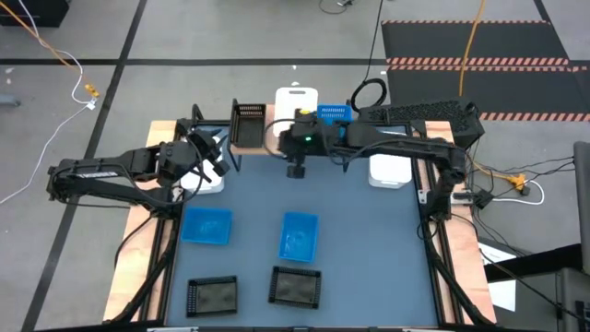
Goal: Stack baskets on shelf by color
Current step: Stack the right blue bin on top of the other blue bin on the shelf
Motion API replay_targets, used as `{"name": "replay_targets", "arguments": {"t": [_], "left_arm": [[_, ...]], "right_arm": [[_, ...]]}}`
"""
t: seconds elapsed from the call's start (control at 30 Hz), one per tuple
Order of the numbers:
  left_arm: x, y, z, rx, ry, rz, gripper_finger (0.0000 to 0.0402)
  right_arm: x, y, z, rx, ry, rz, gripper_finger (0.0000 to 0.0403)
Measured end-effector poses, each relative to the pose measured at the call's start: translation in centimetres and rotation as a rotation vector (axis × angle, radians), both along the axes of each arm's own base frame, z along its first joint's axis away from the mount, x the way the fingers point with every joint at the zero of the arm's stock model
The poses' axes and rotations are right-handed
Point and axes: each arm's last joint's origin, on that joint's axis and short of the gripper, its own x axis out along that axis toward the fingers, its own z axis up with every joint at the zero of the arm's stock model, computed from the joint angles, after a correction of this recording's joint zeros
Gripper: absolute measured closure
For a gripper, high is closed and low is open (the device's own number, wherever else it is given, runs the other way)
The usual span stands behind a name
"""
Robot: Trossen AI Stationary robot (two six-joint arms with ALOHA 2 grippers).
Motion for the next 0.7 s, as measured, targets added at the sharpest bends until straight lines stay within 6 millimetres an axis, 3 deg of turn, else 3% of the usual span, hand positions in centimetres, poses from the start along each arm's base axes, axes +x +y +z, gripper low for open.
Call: {"name": "replay_targets", "arguments": {"t": [0.1,0.2,0.47,0.7], "left_arm": [[0.0,0.0,0.0,-0.008,-0.010,0.002,0.0295],[0.2,-0.1,0.2,-0.012,-0.045,-0.001,0.0295],[0.9,-1.2,0.6,-0.089,-0.137,-0.173,0.0295],[1.1,-2.5,0.9,-0.135,-0.190,-0.272,0.0295]], "right_arm": [[-2.4,0.9,0.8,0.094,0.049,-0.047,0.0259],[-3.7,2.8,-0.5,0.206,0.055,-0.020,0.0259],[-4.8,10.4,-7.9,0.493,0.044,0.123,0.0259],[-3.3,16.9,-13.2,0.567,0.039,0.241,0.0259]]}}
